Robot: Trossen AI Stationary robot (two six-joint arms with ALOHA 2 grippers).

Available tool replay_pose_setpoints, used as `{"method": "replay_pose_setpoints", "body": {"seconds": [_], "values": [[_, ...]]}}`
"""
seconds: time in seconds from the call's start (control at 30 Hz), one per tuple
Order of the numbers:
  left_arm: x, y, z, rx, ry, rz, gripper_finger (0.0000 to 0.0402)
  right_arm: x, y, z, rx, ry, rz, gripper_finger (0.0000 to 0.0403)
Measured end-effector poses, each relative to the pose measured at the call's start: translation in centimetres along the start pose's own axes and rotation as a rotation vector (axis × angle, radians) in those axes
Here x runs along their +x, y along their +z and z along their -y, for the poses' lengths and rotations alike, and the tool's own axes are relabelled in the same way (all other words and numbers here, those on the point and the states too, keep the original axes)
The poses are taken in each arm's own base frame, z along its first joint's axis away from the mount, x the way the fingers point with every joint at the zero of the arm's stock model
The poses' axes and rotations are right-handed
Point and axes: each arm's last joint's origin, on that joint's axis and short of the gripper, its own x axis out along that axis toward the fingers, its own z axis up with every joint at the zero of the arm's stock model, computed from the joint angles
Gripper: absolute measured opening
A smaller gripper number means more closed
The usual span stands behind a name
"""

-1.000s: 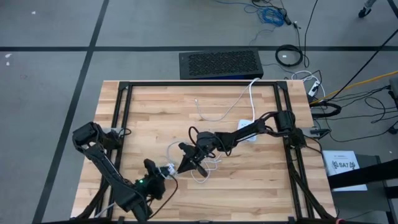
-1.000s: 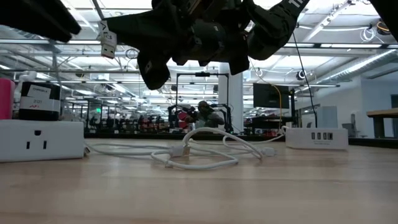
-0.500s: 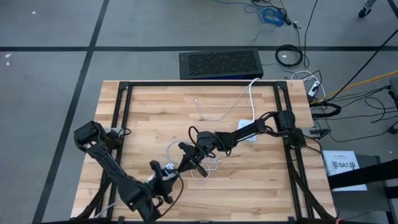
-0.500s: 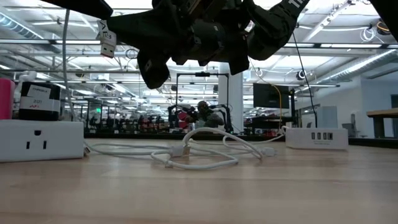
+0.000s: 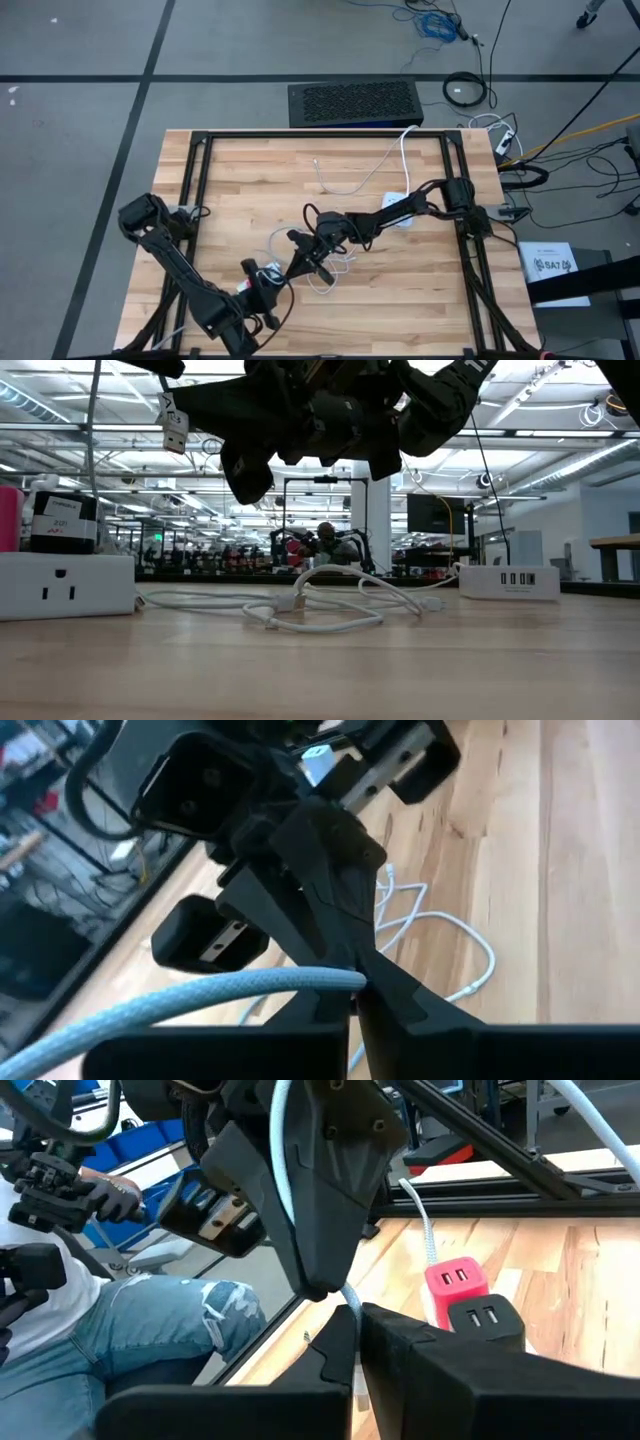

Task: Insert USB
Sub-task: Insert the top left white charger cable into the pink adapter charger

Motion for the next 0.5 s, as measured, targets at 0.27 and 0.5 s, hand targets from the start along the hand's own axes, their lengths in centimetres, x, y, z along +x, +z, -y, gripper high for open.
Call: {"method": "replay_pose_setpoints", "body": {"seconds": [0.27,0.5], "values": [[-0.7,0.2,-0.9,-0.211,0.061,0.073,0.0007,-0.3,0.7,0.2,0.031,-0.010,0.023,0.0008],[-0.8,-0.5,-1.3,-0.364,0.130,0.207,0.0007,-2.0,2.2,0.0,0.029,-0.178,-0.068,0.0061]]}}
